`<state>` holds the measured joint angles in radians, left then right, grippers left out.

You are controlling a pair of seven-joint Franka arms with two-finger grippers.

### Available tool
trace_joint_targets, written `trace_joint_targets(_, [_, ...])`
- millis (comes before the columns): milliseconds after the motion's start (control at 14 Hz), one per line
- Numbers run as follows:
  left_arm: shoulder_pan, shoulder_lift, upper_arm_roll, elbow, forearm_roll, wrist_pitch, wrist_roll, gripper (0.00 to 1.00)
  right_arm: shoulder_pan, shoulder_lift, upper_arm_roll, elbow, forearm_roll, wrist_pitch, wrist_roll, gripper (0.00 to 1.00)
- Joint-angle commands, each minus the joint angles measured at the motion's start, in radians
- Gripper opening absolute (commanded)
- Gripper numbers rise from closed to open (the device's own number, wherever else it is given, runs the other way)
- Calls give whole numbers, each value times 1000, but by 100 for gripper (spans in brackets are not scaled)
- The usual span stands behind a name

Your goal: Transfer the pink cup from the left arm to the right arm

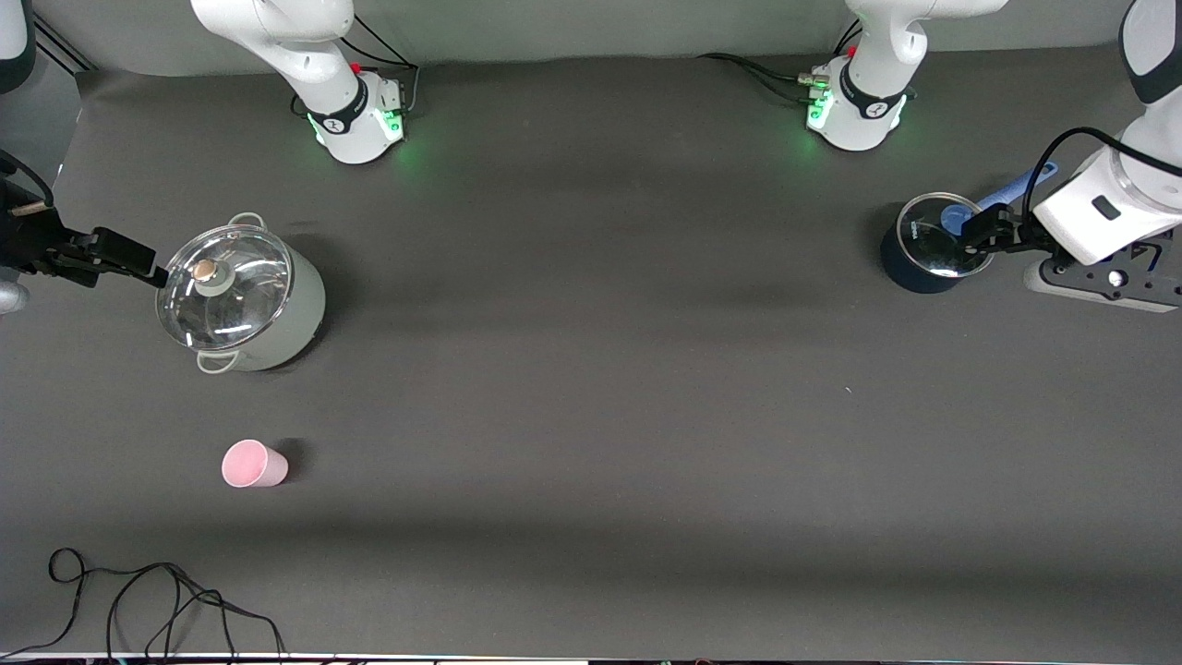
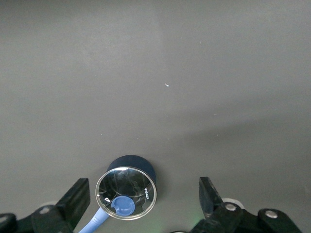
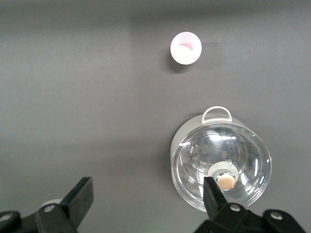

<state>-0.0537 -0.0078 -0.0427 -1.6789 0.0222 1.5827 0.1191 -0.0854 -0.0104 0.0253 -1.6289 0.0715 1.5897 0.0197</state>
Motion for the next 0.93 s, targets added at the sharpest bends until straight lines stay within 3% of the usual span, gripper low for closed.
trace_joint_targets(0, [-12, -4, 12, 1, -5, -16, 10, 100, 6, -17, 7, 0, -21, -7, -11, 100])
trace_joint_targets(502, [-3, -3, 14, 2, -5, -18, 11, 100, 9, -17, 7, -2, -24, -10, -26, 100])
trace_joint_targets(860, [-3, 0, 14, 2, -5, -20, 11, 100, 32, -16, 4, 0, -81, -8, -56, 100])
